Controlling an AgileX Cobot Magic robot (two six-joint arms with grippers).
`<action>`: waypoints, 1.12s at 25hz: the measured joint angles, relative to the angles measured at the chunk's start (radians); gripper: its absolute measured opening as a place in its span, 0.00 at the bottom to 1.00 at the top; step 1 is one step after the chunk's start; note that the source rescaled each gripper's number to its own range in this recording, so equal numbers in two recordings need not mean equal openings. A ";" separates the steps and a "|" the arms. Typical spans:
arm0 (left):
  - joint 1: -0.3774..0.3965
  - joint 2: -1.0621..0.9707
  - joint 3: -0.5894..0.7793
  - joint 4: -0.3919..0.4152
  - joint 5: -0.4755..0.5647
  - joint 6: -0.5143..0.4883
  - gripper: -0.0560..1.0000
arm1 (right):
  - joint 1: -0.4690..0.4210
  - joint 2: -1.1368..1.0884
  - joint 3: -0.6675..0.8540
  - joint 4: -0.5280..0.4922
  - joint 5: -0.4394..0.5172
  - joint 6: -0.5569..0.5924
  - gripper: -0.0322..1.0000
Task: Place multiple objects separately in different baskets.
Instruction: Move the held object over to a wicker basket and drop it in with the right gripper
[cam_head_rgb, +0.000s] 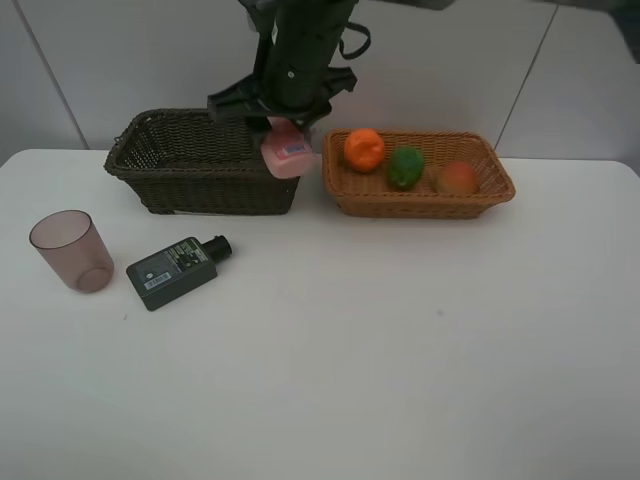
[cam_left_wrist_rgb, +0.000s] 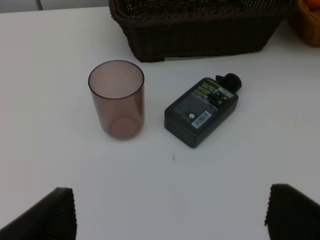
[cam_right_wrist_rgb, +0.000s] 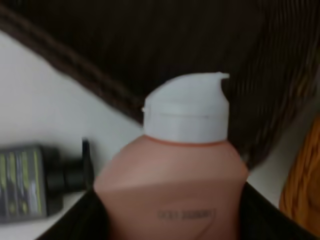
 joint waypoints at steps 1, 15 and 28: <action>0.000 0.000 0.000 0.000 0.000 0.000 0.98 | -0.002 0.009 -0.018 -0.004 -0.055 0.000 0.06; 0.000 0.000 0.000 0.000 0.000 0.000 0.98 | -0.052 0.186 -0.033 -0.033 -0.677 0.000 0.06; 0.000 0.000 0.000 0.000 0.000 0.000 0.98 | -0.084 0.350 -0.033 -0.033 -0.872 0.000 0.06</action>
